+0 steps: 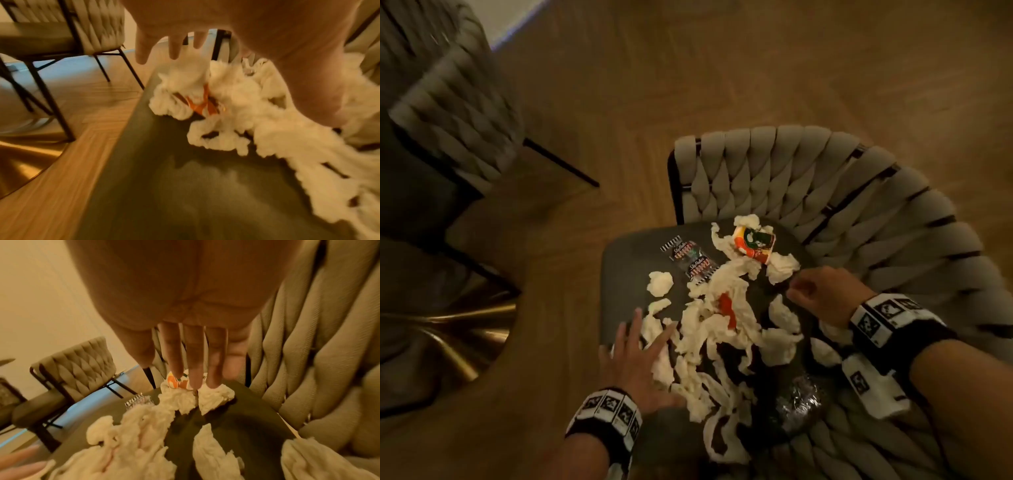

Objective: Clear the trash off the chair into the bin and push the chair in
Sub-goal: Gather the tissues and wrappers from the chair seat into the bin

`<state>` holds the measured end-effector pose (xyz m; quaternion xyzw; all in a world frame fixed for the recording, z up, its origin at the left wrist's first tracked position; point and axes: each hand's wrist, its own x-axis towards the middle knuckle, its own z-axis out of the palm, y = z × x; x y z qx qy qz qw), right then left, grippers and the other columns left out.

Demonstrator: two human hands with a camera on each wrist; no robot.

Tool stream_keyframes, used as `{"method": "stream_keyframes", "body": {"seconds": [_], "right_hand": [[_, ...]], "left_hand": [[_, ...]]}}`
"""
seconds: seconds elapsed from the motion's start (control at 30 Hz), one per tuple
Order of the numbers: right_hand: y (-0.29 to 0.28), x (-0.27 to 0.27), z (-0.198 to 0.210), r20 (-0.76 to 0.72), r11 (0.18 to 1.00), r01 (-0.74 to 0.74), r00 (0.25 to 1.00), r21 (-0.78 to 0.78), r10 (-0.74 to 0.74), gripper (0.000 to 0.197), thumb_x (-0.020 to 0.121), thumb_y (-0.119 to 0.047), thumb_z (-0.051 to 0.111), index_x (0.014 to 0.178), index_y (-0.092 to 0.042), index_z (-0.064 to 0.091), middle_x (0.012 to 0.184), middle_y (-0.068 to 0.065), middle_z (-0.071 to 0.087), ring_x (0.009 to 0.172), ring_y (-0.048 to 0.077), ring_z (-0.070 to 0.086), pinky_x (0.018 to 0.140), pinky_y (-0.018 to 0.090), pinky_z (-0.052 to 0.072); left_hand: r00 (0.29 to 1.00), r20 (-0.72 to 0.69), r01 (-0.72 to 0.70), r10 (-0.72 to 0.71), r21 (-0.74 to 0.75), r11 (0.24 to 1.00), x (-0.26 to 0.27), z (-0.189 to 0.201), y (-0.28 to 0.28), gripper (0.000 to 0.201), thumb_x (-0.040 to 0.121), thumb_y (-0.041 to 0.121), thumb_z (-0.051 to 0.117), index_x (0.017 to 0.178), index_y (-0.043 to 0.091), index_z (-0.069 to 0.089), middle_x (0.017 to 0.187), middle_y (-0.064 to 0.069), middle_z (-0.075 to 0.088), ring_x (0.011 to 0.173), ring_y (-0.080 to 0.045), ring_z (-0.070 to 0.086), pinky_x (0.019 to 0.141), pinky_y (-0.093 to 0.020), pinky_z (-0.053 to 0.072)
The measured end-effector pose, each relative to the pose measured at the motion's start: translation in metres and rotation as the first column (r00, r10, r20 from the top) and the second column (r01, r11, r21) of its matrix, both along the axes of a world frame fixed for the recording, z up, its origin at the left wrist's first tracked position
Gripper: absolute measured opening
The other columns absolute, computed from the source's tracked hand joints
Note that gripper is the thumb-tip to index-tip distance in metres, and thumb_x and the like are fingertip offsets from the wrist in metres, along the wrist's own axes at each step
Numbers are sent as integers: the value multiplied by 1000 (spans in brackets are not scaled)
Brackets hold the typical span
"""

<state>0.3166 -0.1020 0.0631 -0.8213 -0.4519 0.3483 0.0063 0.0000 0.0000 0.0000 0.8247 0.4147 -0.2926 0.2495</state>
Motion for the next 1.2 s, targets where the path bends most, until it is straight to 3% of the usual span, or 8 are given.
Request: {"method": "stream_keyframes", "body": {"seconds": [0.23, 0.4, 0.5, 0.6, 0.87, 1.0, 1.1, 1.2], "right_hand": [[67, 14, -58, 198, 985, -171, 967, 27, 162, 113, 55, -79, 66, 143, -50, 0, 160, 0, 3, 145, 37, 7, 111, 63, 26], [116, 18, -104, 136, 956, -243, 954, -163, 266, 119, 51, -73, 74, 130, -67, -15, 158, -1, -24, 143, 47, -13, 109, 75, 14], [123, 12, -127, 74, 976, -169, 981, -140, 181, 100, 62, -67, 69, 139, -58, 5, 160, 4, -15, 143, 47, 4, 113, 66, 21], [121, 2, -127, 118, 952, -284, 947, -116, 297, 81, 68, -45, 73, 133, -54, 25, 157, 3, -1, 133, 46, 28, 102, 54, 44], [111, 3, -99, 39, 991, -117, 993, 70, 115, 43, 83, -27, 63, 116, -49, 47, 127, 5, 40, 110, 36, 53, 89, 45, 50], [95, 5, -78, 51, 973, -200, 979, 113, 196, 40, 84, -33, 64, 114, -51, 44, 122, 0, 39, 99, 31, 56, 83, 45, 55], [87, 0, -68, 76, 964, -263, 963, 37, 259, 44, 82, -51, 58, 119, -58, 35, 132, -1, 36, 104, 29, 56, 82, 46, 56], [80, -20, -75, 80, 931, -355, 929, -81, 361, 68, 70, -78, 49, 129, -57, 23, 150, 1, 21, 127, 37, 42, 95, 56, 47]], "left_hand": [[993, 115, 38, -38, 7, 999, 40, -37, -37, 110, 42, 98, 41, 121, 67, -27, 145, 5, -46, 140, -32, -27, 110, -70, -4], [971, -36, 238, -236, 71, 969, 40, -72, -44, 91, 65, 83, 47, 129, 61, -13, 147, -6, -41, 140, -45, -14, 100, -75, -10], [974, -15, 226, -225, 83, 971, 42, -64, -36, 79, 59, 71, 62, 126, 56, 24, 155, -16, 17, 130, -46, 27, 94, -72, 24], [983, -82, 165, -162, 34, 986, 44, -63, -29, 82, 31, 74, 69, 107, 51, 49, 121, -14, 60, 95, -37, 56, 67, -56, 51], [980, 198, 7, -35, 140, 990, 35, -28, -32, 70, 52, 67, 62, 117, 50, 42, 121, -9, 52, 104, -31, 55, 81, -49, 52], [997, 82, -24, 12, 152, 988, 13, -22, -28, 71, 57, 75, 50, 124, 54, 38, 131, -7, 48, 118, -35, 49, 92, -63, 45], [999, -30, -23, 24, 39, 999, 1, -44, -25, 78, 73, 66, 54, 133, 61, 5, 157, 1, -10, 143, -38, -4, 111, -68, 14], [998, -16, -55, 54, -24, 998, 5, -54, -29, 81, 78, 53, 64, 134, 58, 7, 155, 3, -19, 142, -35, -2, 114, -56, 24]]}}
